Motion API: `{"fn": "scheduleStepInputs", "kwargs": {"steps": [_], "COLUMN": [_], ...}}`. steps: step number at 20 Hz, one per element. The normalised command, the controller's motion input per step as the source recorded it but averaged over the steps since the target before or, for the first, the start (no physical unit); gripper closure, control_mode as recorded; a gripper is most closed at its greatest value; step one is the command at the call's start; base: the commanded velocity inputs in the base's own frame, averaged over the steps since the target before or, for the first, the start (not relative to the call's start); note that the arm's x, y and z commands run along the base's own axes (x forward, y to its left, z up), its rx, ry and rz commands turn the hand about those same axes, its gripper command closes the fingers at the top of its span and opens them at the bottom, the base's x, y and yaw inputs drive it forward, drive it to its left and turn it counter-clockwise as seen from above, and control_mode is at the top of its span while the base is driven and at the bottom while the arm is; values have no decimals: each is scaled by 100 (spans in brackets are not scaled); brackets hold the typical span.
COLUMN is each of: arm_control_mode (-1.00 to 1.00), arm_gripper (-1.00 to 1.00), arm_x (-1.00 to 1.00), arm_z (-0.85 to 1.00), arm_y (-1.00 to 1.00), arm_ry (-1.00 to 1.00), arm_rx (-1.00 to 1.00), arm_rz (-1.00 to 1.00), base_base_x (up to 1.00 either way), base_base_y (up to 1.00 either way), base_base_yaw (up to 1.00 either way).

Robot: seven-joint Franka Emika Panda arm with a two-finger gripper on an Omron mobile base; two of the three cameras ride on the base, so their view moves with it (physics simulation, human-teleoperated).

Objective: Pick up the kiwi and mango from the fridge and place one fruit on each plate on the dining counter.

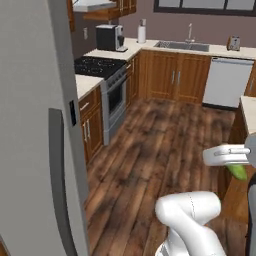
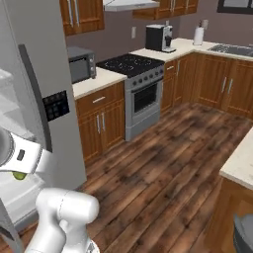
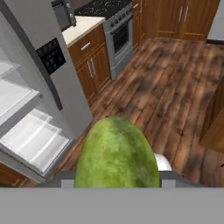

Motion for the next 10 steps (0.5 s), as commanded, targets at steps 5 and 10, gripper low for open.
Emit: {"fn": "scheduleStepInputs", "kwargs": {"steps": [5,10], "arm_control_mode": [100,100], "arm_gripper": [100,100], "arm_x": [0,0], "arm_z": [0,0], "arm_y": [0,0], "arm_ry": [0,0], "arm_rx": [0,0], "arm_rz": [0,0], "base_base_x": [-56,2], "base_base_y": [-44,-87], "base_base_yaw": [-49,-41]}}
